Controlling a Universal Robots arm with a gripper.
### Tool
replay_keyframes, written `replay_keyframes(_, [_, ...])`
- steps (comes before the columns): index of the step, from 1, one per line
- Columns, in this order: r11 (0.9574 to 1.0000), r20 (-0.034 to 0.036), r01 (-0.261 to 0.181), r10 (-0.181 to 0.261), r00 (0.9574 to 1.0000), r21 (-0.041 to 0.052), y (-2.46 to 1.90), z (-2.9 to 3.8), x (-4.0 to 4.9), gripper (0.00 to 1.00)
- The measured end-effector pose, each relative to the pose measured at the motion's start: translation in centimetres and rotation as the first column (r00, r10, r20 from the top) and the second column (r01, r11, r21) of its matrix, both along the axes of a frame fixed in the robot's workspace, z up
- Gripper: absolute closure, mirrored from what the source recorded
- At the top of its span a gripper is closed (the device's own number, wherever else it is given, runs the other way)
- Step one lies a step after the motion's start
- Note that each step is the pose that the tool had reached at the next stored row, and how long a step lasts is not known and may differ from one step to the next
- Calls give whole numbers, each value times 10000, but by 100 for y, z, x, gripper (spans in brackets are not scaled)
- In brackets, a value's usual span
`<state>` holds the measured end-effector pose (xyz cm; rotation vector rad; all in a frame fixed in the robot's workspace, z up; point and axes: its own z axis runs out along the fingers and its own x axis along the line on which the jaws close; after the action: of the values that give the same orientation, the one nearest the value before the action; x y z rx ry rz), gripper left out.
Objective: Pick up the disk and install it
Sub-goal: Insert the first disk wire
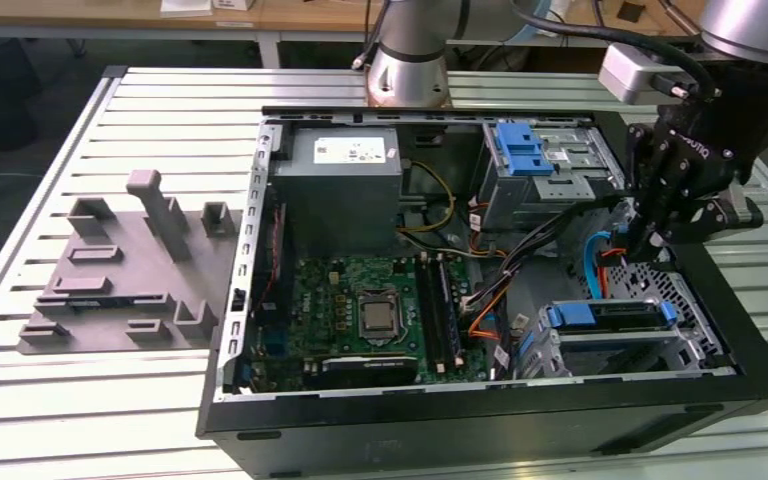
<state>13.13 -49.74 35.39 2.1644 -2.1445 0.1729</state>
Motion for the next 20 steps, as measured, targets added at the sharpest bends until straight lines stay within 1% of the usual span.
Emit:
replay_keyframes(1, [10000, 0, 0, 0, 10000, 0, 0, 0, 0, 77])
replay_keyframes(2, [10000, 0, 0, 0, 10000, 1, 0, -1, 0, 77])
replay_keyframes(3, [10000, 0, 1, -1, 10000, 1, 0, -1, 0, 83])
replay_keyframes(6, [10000, -13, 0, 0, 10000, 4, -1, -1, 7, 84])
replay_keyframes(8, [10000, -53, 1, -1, 10000, 7, -10, -4, 8, 84])
replay_keyframes(12, [10000, -102, 2, -2, 9999, 5, -62, -22, 8, 84])
replay_keyframes(15, [10000, -121, 2, -1, 9999, 5, -139, -45, 8, 84])
replay_keyframes(16, [10000, -122, 2, -2, 9999, 6, -157, -49, 8, 84])
replay_keyframes(17, [10000, -122, 1, -1, 9999, 7, -164, -50, 8, 84])
replay_keyframes(20, [10000, -122, 0, 0, 9999, 6, -164, -50, 8, 84])
